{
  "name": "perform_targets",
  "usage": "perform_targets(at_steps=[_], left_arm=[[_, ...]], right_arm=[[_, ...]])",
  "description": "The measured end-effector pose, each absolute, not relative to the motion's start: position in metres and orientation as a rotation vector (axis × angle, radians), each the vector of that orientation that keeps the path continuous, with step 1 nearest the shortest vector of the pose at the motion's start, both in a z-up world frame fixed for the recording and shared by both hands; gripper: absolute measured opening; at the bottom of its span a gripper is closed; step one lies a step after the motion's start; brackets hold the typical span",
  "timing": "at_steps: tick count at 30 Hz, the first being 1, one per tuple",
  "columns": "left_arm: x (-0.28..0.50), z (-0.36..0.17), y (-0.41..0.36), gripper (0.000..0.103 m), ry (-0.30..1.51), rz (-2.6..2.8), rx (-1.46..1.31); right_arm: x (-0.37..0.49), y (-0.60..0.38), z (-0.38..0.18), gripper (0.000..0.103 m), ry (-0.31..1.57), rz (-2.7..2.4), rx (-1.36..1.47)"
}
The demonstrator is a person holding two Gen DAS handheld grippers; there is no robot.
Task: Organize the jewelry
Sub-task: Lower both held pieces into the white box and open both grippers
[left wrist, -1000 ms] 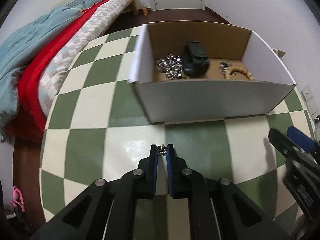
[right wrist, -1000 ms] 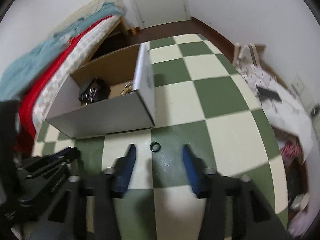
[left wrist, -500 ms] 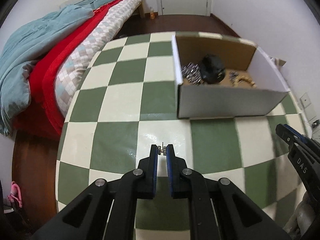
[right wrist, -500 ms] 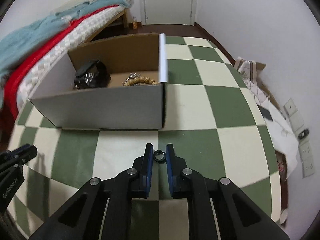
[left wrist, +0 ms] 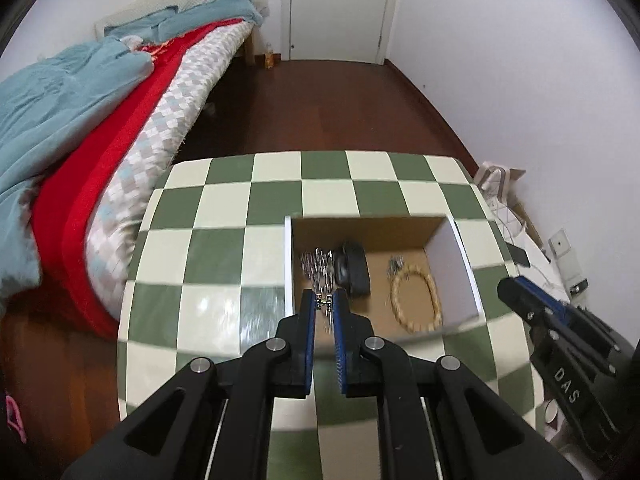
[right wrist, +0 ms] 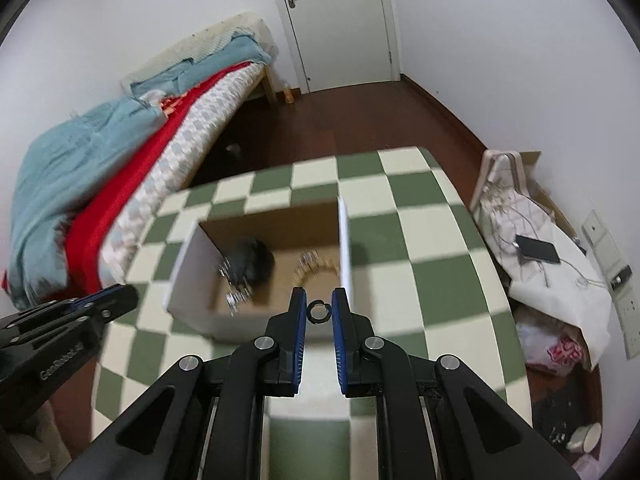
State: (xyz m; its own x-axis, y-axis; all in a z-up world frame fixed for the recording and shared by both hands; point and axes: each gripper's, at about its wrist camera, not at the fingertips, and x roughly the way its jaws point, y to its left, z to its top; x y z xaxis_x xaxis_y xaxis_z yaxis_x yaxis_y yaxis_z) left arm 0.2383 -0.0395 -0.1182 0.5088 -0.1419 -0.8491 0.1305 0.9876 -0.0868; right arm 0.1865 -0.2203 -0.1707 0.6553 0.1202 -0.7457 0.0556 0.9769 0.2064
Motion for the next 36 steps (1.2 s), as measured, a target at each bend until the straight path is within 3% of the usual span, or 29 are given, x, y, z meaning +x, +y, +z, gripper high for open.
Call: perform_targets(at_steps=[15,16,18,19,21,25,26,29,31,36], left_arm=[[0.316,-0.147,-0.040,0.011,1.250,-0.214,-0.070],[0.317,-0.146,-0.040,0.012,1.247,-0.206,-0.067],[0.318,-0.144,-0.036,0.030,1.241,-0.197,-0.072],[0.318,-0.143,-0.035,0.038,1.236,-0.189,-0.074],[0.317,-0.139,-0.030,0.072,1.214,-0.169,-0.076],[0.310,-0.135,-0.022,0.090,1.189,-0.118,-0.049],[0.308,-0.134,-0.020,0.099,1.186,-0.103,-0.040],[0.296,-0.134,-0.014,0.103,1.158,-0.047,0.006],[0.288,-0.136,-0.011,0.103,1.149,-0.019,0.035],[0.263,-0.134,-0.001,0.103,1.133,0.013,0.034]], right_arm=[[0.297,-0.224,-0.196,0.014,1.078,0.119,0.306],[0.300,-0.225,-0.198,0.014,1.089,0.121,0.315],[0.304,-0.227,-0.200,0.016,1.103,0.114,0.324],[0.304,-0.228,-0.200,0.025,1.106,0.114,0.330],[0.302,-0.231,-0.198,0.041,1.103,0.113,0.336],[0.297,-0.237,-0.190,0.044,1.095,0.100,0.333],[0.295,-0.238,-0.188,0.044,1.094,0.098,0.331],[0.286,-0.238,-0.182,0.065,1.101,0.057,0.286],[0.279,-0.235,-0.180,0.092,1.115,0.017,0.231],[0.261,-0.226,-0.184,0.103,1.157,-0.055,0.132]])
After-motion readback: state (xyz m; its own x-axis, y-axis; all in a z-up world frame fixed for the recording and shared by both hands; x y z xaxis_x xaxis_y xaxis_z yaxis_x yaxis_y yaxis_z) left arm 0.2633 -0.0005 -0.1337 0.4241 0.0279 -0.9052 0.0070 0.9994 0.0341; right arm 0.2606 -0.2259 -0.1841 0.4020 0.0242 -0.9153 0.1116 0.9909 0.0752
